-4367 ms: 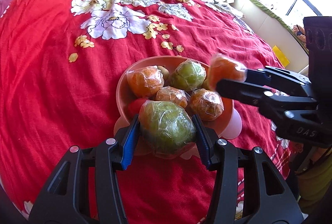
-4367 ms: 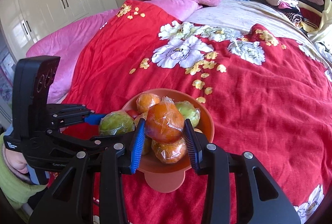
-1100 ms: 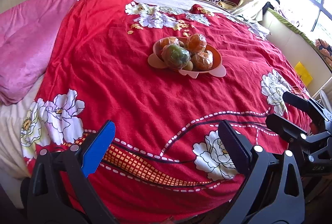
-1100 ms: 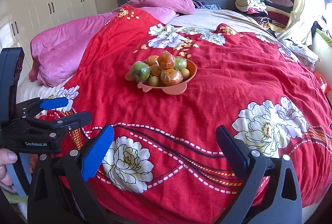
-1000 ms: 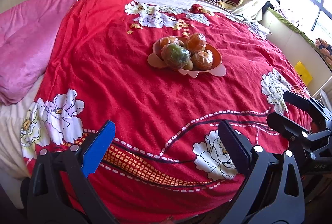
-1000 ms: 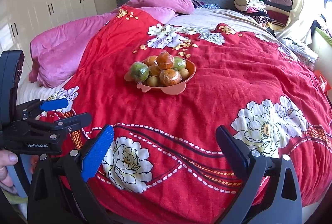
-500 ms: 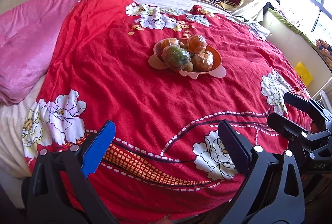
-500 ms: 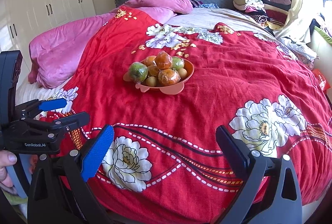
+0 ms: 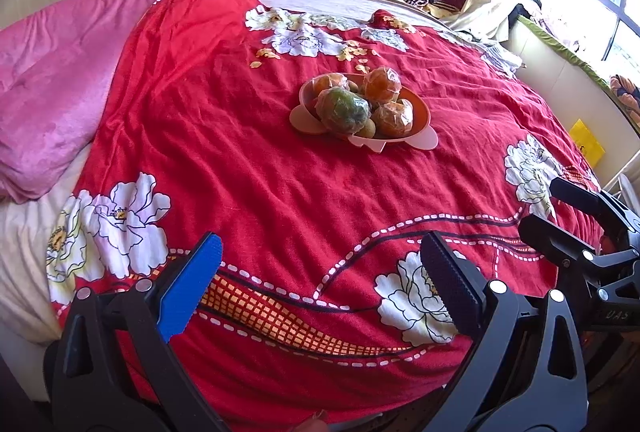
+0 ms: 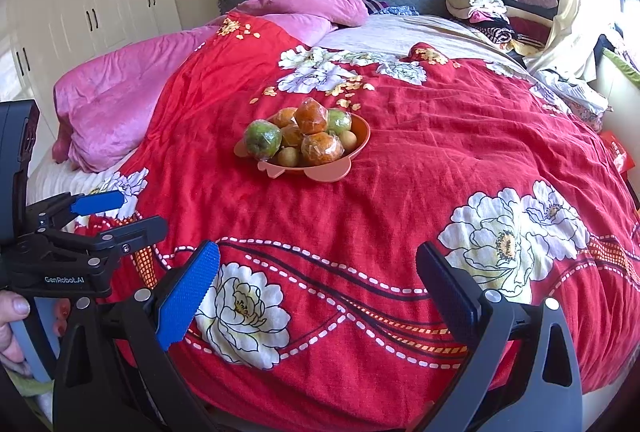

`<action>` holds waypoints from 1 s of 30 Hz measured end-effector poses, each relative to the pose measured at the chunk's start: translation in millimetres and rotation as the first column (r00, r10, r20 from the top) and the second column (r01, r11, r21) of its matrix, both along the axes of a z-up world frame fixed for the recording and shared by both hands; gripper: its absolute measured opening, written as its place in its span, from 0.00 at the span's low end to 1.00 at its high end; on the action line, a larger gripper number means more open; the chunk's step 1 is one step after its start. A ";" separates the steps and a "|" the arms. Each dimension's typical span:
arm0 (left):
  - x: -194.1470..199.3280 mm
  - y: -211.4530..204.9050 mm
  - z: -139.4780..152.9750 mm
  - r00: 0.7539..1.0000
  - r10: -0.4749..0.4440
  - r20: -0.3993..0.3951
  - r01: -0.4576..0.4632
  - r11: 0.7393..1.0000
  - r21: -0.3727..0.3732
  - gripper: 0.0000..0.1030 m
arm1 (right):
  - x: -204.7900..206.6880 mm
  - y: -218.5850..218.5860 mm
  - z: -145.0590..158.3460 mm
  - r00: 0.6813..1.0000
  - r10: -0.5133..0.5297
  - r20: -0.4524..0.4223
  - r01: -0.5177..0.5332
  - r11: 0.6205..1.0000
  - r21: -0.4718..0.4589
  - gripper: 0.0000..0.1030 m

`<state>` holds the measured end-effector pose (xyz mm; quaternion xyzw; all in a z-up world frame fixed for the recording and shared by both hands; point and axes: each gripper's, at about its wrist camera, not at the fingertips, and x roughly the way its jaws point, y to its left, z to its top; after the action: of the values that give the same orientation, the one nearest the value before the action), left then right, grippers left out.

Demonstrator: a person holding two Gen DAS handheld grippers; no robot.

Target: Organize fruits

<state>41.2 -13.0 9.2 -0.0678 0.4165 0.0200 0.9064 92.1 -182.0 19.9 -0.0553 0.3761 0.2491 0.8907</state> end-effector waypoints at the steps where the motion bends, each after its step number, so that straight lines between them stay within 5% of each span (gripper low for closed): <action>1: 0.0 0.4 0.1 1.000 0.002 -0.001 -0.002 1.000 0.002 0.91 | 0.0 -0.1 0.1 1.000 0.000 0.001 0.000 1.000 0.000 0.95; 30: -3.3 1.5 2.5 1.000 -0.008 0.004 0.008 1.000 0.008 0.91 | 0.3 -0.4 -0.3 1.000 -0.006 0.003 0.006 1.000 -0.009 0.95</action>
<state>37.9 -11.5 11.7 -0.0625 0.4148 0.0178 0.9076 92.4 -182.5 19.6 -0.0585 0.3760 0.2446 0.8918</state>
